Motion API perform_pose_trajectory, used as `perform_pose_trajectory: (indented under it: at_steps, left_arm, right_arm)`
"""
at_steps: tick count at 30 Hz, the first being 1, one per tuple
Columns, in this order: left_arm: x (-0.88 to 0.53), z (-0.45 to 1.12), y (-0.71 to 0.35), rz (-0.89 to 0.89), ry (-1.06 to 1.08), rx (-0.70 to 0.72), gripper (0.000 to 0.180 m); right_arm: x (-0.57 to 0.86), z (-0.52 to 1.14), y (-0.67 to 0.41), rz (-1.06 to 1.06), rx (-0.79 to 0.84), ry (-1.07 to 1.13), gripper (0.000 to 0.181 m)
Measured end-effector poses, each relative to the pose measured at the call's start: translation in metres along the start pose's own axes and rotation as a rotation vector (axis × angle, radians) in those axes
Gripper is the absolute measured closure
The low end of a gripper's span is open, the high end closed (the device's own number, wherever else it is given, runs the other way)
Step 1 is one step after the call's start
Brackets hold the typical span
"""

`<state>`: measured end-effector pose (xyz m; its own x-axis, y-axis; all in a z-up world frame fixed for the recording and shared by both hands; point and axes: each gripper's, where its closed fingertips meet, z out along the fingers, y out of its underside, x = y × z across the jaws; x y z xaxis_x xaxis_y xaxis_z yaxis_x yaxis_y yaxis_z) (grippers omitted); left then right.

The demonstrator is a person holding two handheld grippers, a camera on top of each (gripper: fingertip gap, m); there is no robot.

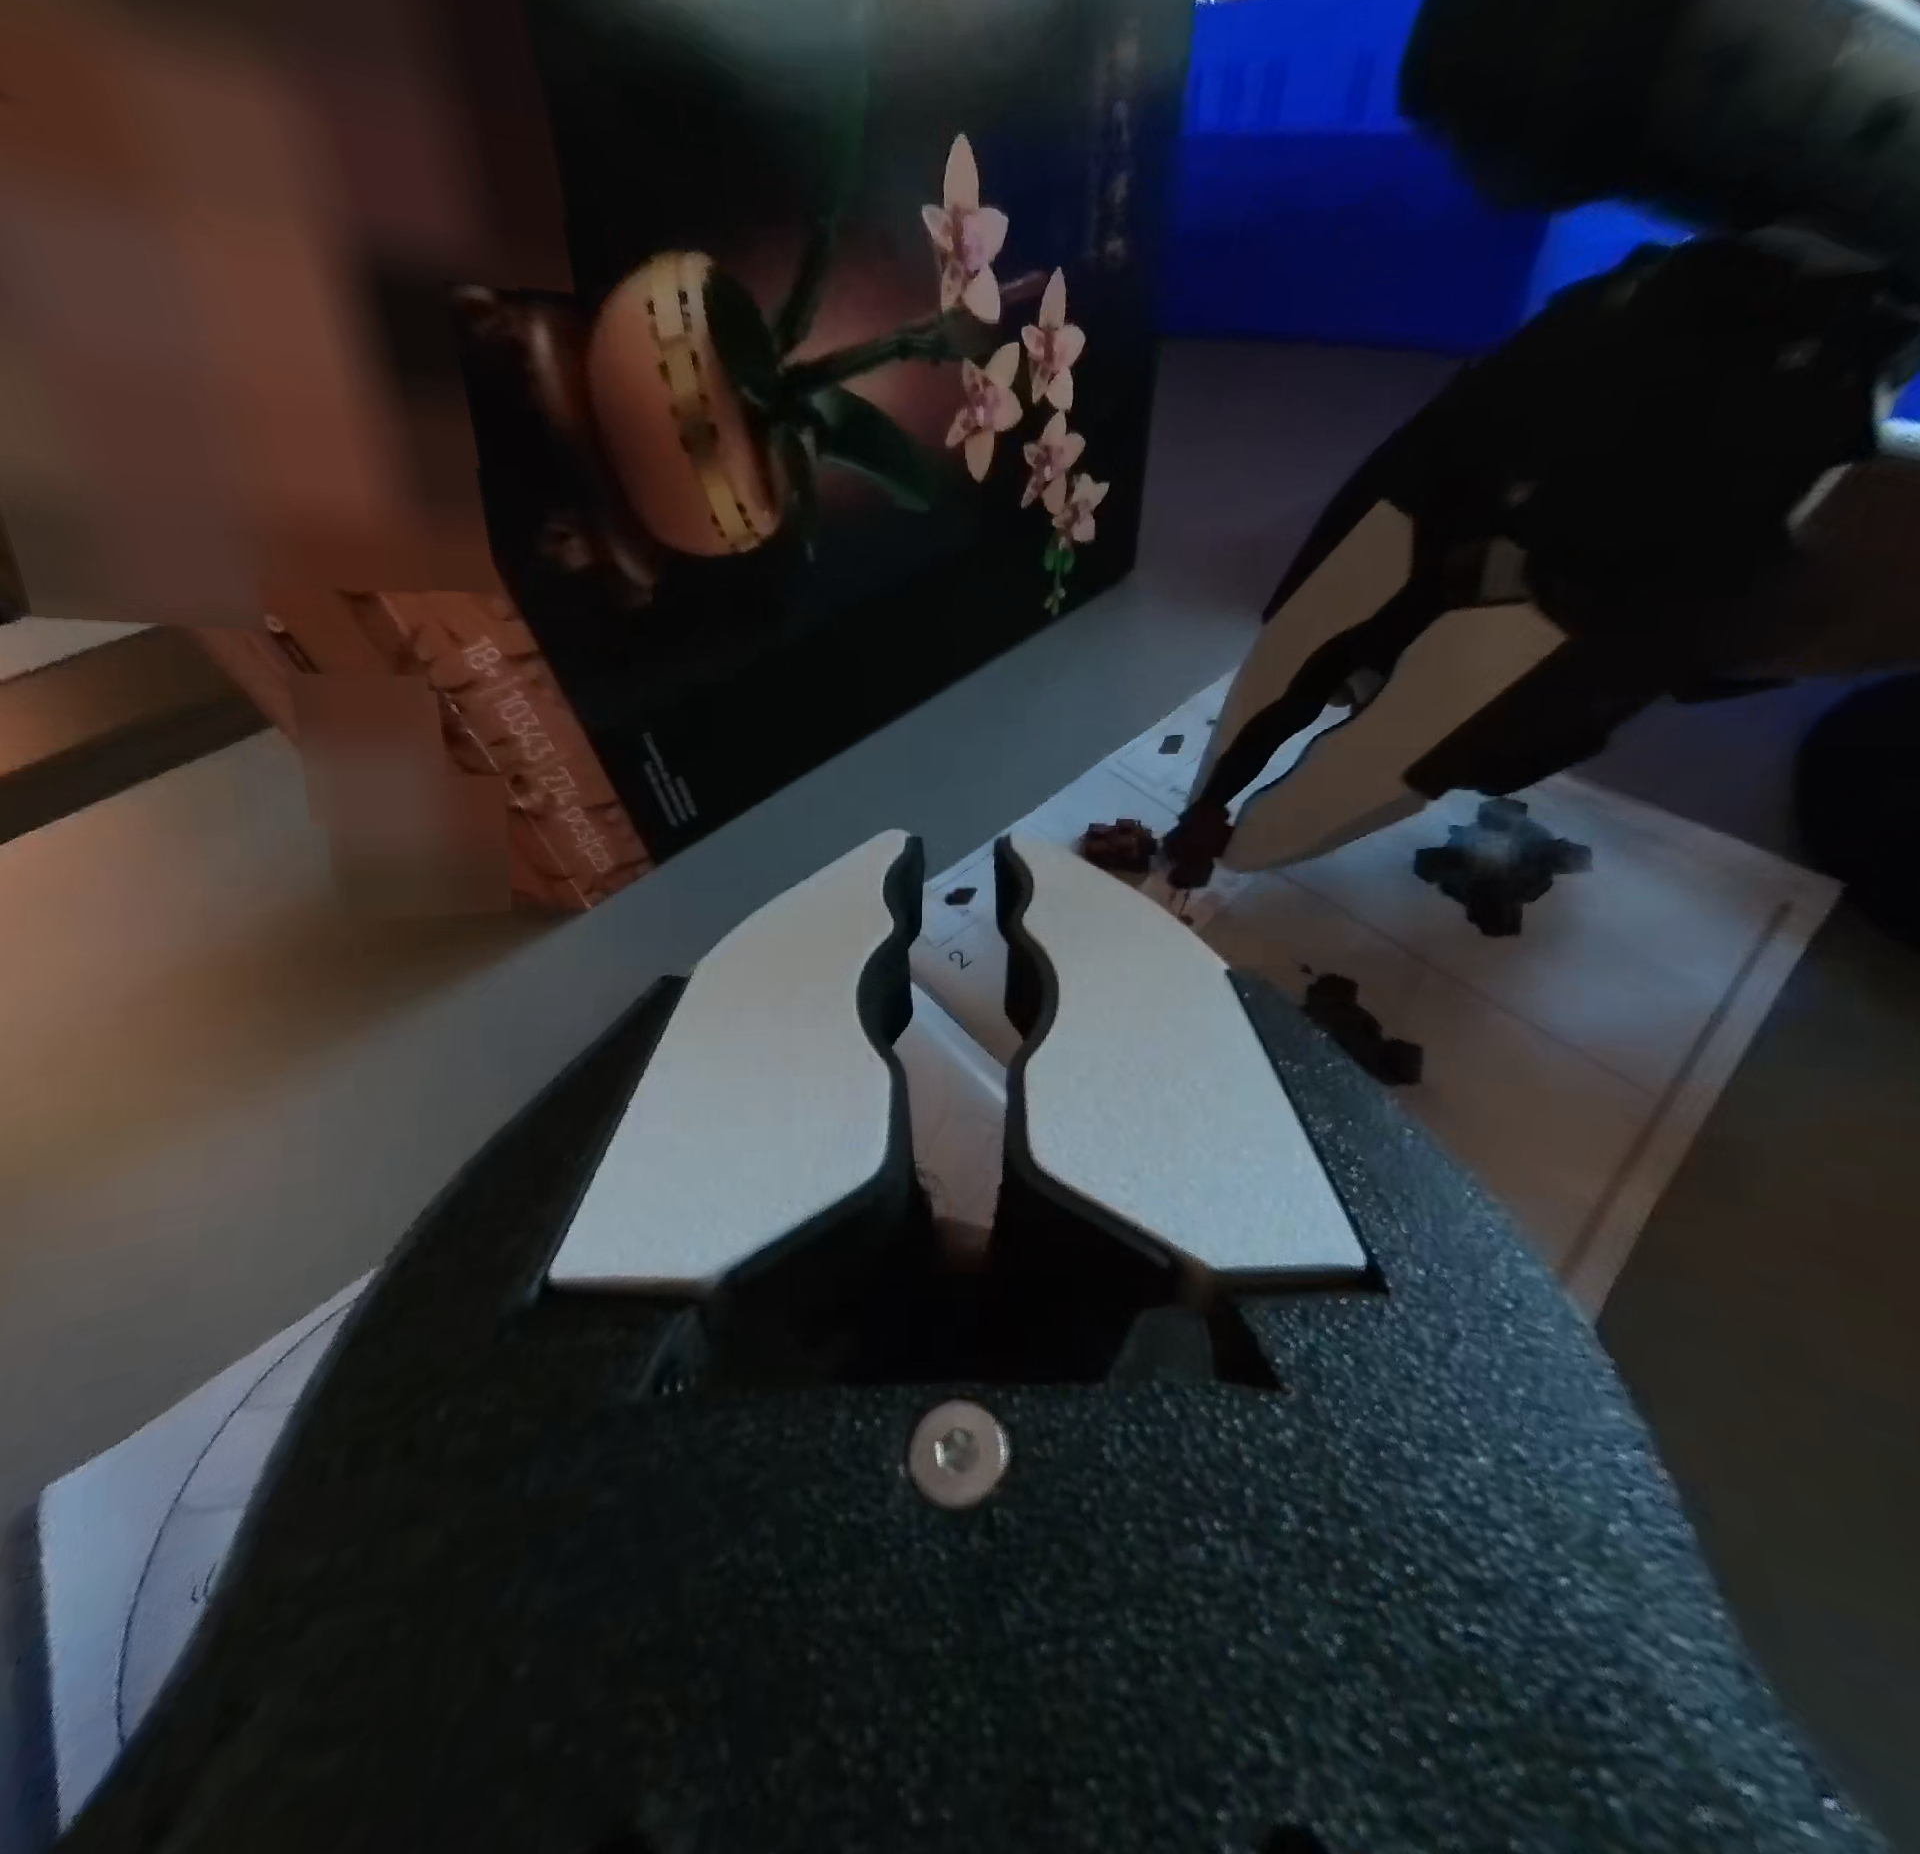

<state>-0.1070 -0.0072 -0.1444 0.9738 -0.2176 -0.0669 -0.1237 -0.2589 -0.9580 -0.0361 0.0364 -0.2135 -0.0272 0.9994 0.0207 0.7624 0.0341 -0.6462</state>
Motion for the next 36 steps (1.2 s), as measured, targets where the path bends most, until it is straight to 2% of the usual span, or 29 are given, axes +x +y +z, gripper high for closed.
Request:
perform_pose_trajectory:
  at_steps: [11, 13, 15, 18, 24, 28, 36]
  left_arm:
    - [0.004, 0.003, 0.007, 0.029, 0.013, -0.038, 0.165]
    - [0.007, 0.004, 0.016, 0.046, 0.028, -0.086, 0.164]
    - [0.008, 0.006, 0.023, 0.080, 0.030, -0.135, 0.162]
    - [0.014, 0.006, 0.037, 0.141, 0.075, -0.235, 0.162]
    - [0.035, 0.007, 0.062, 0.161, 0.191, -0.399, 0.169]
    - [0.038, 0.011, 0.068, 0.226, 0.187, -0.488, 0.170]
    - [0.026, 0.028, 0.065, 0.290, 0.081, -0.568, 0.169]
  right_arm:
    - [0.013, 0.010, -0.009, 0.044, -0.023, 0.041, 0.166]
    - [0.012, 0.009, -0.006, 0.043, -0.047, 0.045, 0.164]
    - [0.011, 0.005, -0.003, 0.037, -0.062, 0.043, 0.154]
    - [0.008, -0.003, -0.004, 0.030, -0.041, 0.016, 0.152]
    - [0.015, -0.012, 0.000, 0.009, -0.058, -0.008, 0.174]
    - [0.020, -0.005, 0.005, -0.013, -0.092, 0.001, 0.176]
    - [0.009, 0.006, -0.002, -0.033, -0.082, -0.035, 0.176]
